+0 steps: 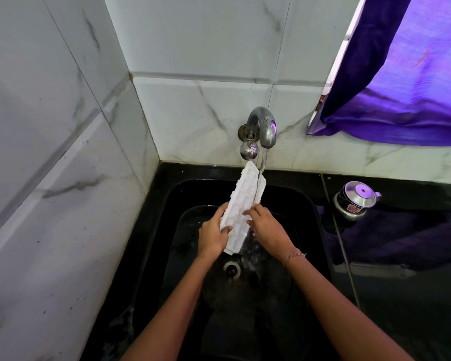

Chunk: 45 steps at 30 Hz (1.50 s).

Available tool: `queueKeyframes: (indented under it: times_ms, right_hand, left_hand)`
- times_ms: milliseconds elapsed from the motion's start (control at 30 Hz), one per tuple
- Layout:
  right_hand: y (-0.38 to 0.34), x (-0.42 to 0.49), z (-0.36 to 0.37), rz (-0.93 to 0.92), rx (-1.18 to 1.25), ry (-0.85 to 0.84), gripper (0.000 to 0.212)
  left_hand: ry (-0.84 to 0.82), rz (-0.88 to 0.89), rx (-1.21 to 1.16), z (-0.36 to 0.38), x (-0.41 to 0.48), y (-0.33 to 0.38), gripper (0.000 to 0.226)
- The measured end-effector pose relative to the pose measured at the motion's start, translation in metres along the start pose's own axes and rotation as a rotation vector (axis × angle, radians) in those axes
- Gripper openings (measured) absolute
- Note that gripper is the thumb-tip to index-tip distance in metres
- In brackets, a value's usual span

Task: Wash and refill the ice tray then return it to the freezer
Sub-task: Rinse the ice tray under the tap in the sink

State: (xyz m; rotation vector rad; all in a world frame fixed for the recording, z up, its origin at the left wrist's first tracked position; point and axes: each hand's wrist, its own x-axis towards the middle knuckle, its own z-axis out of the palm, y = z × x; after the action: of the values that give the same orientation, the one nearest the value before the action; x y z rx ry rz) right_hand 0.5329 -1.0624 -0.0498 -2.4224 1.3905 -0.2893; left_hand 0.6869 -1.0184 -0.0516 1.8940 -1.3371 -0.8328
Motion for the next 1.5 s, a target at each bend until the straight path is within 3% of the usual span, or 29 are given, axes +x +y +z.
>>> queueKeyframes:
  times_ms: [133, 233, 333, 433, 533, 667, 900, 1067, 1500]
  right_hand:
    - [0.003, -0.003, 0.005, 0.078, 0.011, 0.014, 0.027]
    - [0.005, -0.003, 0.003, 0.161, 0.066, 0.040, 0.022]
    - [0.007, -0.002, -0.002, 0.230, 0.105, 0.083, 0.013]
    - [0.009, 0.001, -0.006, 0.280, 0.114, 0.131, 0.019]
    - [0.011, 0.002, -0.007, 0.193, 0.040, 0.157, 0.021]
    - [0.013, 0.004, -0.007, 0.105, -0.144, 0.027, 0.032]
    - [0.011, 0.005, -0.022, 0.024, -0.360, -0.121, 0.041]
    - [0.011, 0.005, -0.033, -0.004, -0.442, -0.090, 0.040]
    - [0.015, 0.003, -0.047, 0.058, -0.365, -0.095, 0.038]
  left_hand:
    - [0.065, 0.074, 0.141, -0.001, -0.006, 0.000, 0.061]
    - [0.092, 0.056, 0.090, 0.000, -0.012, -0.001, 0.061]
    - [0.076, -0.086, -0.173, -0.001, -0.014, -0.002, 0.059]
    - [0.041, -0.238, -0.487, -0.002, -0.020, -0.004, 0.057]
    - [0.009, -0.326, -0.651, -0.003, -0.026, -0.008, 0.055]
    - [-0.033, -0.415, -0.793, -0.007, -0.034, -0.010, 0.052]
    - [-0.071, -0.452, -0.865, -0.011, -0.035, -0.002, 0.052]
    - [-0.097, -0.437, -0.879, -0.011, -0.032, 0.002, 0.051]
    - [-0.132, -0.461, -0.912, -0.008, -0.033, 0.010, 0.051]
